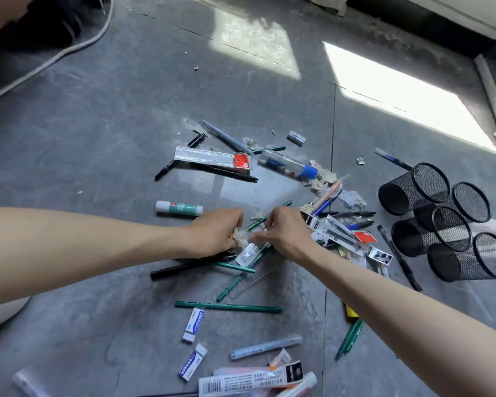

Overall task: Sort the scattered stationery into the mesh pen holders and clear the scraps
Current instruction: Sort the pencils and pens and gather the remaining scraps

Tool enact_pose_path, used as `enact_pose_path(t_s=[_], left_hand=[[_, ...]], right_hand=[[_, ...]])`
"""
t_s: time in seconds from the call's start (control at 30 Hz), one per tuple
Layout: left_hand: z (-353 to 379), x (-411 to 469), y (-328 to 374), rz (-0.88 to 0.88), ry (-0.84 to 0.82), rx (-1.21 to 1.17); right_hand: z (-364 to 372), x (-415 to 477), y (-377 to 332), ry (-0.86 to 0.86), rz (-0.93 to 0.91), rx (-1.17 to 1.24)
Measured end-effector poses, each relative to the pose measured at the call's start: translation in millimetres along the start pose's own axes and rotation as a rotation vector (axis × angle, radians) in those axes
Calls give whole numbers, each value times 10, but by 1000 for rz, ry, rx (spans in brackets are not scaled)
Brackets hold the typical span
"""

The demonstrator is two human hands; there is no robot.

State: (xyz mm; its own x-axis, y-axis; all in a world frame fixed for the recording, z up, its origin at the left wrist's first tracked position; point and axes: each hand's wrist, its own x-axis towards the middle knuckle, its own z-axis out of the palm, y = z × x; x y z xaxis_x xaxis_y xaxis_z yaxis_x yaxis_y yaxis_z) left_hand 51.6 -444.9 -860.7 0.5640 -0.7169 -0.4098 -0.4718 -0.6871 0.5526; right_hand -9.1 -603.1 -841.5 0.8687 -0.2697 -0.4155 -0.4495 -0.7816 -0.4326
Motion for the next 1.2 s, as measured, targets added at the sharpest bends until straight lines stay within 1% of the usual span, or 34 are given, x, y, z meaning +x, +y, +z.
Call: enact_pose_path(t_s=[0.13,0.27,0.37,0.43,0.5,0.57,0.67,0.73,0.77,0.8,0.83,0.87,0.93,0.97,1.03,1.1,1.2], left_hand=[[-11,-10,72,-80,-7,35],[-139,-29,60,-55,39,56],[-266,-12,-21,-51,21,-88],[-361,-2,-54,-40,24,-197],[-428,8,-76,-8,58,-258],[-446,21,-94,21,90,-342],[-447,45,-90,42,128,-370],[-450,50,-73,52,136,-371],[-457,46,-66,54,136,-376],[-464,42,-71,54,138,-378],[-474,45,-87,53,144,-372],[-489,47,-112,51,151,-351],[-518,61,-179,21,162,-264],[-532,69,-221,-7,176,-214],[-553,83,-328,-64,235,-140],[-587,83,-438,-100,305,-13],[-643,81,-552,-131,380,276]], right_hand=[[89,15,-96,-12,51,-42],[113,76,-97,-125,71,-18],[66,2,-50,-184,-16,43],[40,-38,-12,-182,-46,119],[32,-52,-2,-133,-24,227],[26,-55,-42,-108,54,431],[14,-38,-164,-158,208,786],[29,-24,-234,-180,242,948],[43,-14,-253,-169,251,992],[62,-3,-260,-141,241,983],[75,3,-257,-94,205,895],[86,8,-237,-35,144,702],[91,-2,-192,55,0,234],[84,-8,-182,56,-56,102],[58,-16,-204,20,-130,-25],[28,24,-245,23,-163,-154],[10,151,-301,45,-150,-190]])
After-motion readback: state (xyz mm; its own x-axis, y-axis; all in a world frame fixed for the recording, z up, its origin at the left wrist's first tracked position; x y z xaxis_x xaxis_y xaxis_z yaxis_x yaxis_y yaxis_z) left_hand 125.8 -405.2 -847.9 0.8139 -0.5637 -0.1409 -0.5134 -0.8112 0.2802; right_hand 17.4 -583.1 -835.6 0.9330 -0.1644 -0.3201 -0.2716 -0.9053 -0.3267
